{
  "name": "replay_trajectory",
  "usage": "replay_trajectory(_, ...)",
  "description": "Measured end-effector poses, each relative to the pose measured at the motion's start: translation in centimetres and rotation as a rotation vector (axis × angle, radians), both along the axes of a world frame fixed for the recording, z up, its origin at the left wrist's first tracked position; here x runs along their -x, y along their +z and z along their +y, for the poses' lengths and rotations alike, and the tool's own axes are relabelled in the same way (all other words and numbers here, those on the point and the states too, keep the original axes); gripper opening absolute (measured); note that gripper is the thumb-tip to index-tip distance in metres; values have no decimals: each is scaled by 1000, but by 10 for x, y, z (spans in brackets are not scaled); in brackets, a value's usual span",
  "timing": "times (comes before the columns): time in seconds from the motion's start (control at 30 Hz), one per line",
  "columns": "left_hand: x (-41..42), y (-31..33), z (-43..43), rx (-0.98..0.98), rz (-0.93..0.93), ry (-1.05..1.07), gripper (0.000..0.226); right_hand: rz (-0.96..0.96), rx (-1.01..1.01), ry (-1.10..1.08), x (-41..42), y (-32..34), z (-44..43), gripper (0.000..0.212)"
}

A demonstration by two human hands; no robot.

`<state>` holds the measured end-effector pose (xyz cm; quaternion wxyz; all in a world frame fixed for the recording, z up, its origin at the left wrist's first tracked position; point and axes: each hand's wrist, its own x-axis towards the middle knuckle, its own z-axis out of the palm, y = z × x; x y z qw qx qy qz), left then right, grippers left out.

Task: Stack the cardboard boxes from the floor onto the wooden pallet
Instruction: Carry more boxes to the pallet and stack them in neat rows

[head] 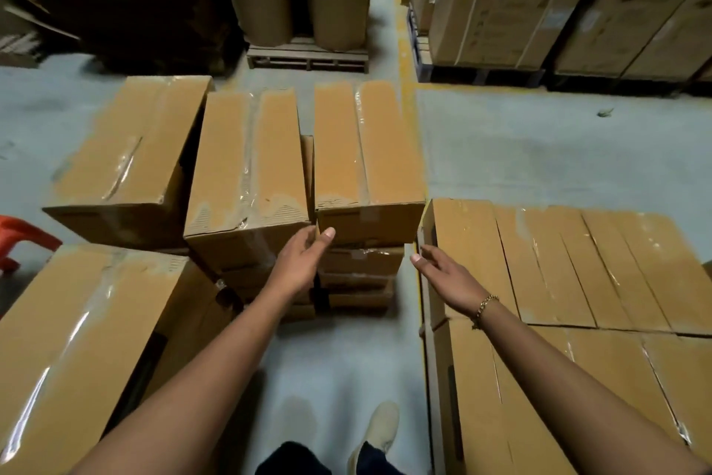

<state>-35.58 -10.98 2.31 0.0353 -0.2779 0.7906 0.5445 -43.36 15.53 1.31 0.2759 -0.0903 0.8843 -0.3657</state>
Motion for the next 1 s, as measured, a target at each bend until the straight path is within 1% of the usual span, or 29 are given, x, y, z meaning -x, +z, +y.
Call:
replay_trajectory(0.13,56,-3,-11,-40,-23,23,77,-15,37,-49,64,3,-15,70)
replay_trajectory(0.3,127,-21,-34,-27,-69,73,76,-1,46,-127,137,-9,-39,68)
replay_trajectory(0.5,209,-53,-70,-137,-114,123,93,5,10,-287,208,-36,-65,73)
replay_trajectory(0.63,246,-71,-86,-273,-176,180,97,-78,-4,-359,241,-62,-77,78)
replay_trajectory(0.77,268,-92,-93,-347,-269,215,96,-200,-3,-417,257,-79,-86,83)
replay_trajectory(0.8,272,-96,-94,-363,-287,232,97,-220,1,-418,259,-83,-87,87)
replay_trajectory(0.87,277,-103,-95,-394,-306,268,105,-247,22,-422,262,-90,-87,108)
replay_trajectory(0.9,280,-108,-95,-403,-307,284,110,-267,35,-428,263,-93,-87,115)
replay_trajectory(0.93,283,-108,-94,-401,-308,295,113,-284,49,-439,265,-95,-87,111)
replay_trajectory(1.0,285,-111,-91,-349,-318,298,108,-311,77,-477,267,-97,-88,85)
